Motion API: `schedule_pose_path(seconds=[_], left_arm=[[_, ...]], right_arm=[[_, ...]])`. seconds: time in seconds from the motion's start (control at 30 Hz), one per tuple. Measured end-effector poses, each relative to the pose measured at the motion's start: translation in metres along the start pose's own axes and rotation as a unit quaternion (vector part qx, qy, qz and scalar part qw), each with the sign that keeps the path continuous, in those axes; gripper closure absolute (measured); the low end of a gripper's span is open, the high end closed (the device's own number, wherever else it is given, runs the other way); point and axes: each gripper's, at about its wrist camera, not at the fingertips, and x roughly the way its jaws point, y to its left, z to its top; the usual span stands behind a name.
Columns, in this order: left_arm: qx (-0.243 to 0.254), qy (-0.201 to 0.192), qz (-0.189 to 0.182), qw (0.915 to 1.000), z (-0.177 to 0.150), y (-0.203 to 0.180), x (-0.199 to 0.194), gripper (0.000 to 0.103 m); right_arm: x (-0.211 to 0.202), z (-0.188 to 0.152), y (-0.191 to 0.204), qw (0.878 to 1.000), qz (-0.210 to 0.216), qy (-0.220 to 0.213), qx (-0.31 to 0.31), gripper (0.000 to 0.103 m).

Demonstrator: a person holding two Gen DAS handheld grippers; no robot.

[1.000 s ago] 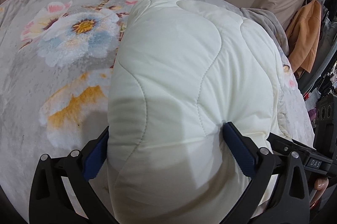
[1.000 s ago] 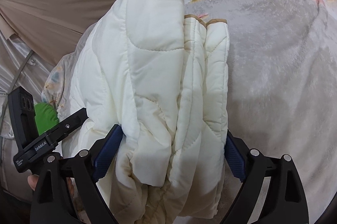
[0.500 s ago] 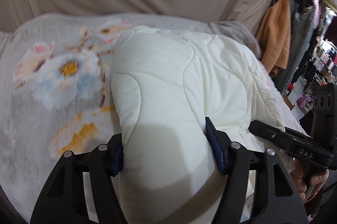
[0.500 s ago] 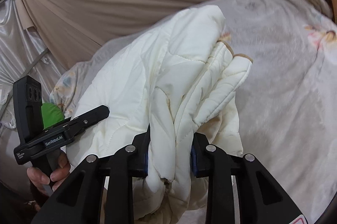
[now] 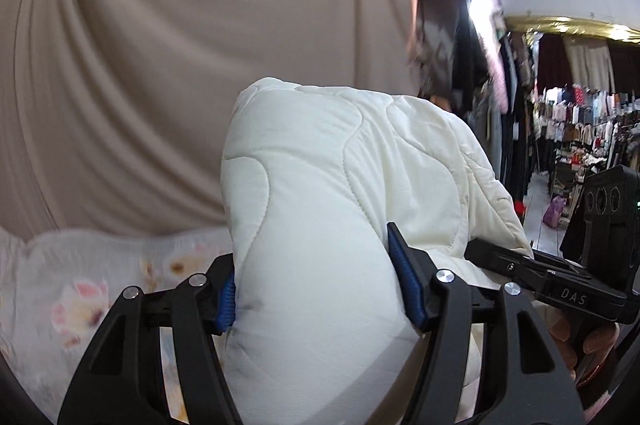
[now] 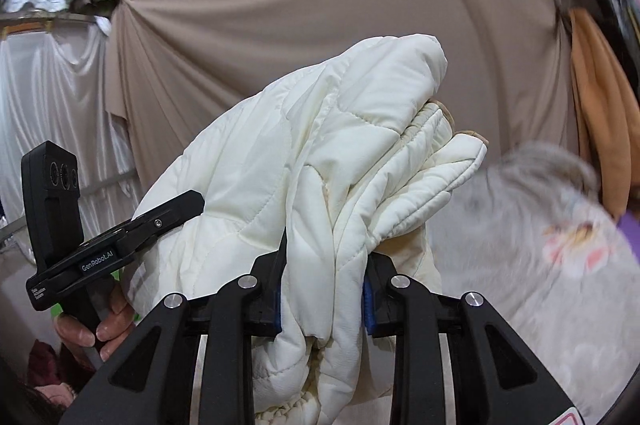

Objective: Fold large clothes
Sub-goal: 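Grasp the bundle with the left gripper while the right gripper grasps it, lifting it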

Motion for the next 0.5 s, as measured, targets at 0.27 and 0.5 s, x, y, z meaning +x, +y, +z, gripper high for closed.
schedule_pose_path(seconds=[0.27, 0.5], left_arm=[[0.036, -0.151, 0.018, 0.9877, 0.047, 0.021, -0.063, 0.041], [0.039, -0.216, 0.063, 0.9735, 0.054, 0.082, -0.081, 0.038]], right_arm=[[-0.012, 0.053, 0.060, 0.989, 0.051, -0.118, -0.078, 0.075], [0.049, 0.083, 0.095, 0.981, 0.105, -0.132, -0.097, 0.074]])
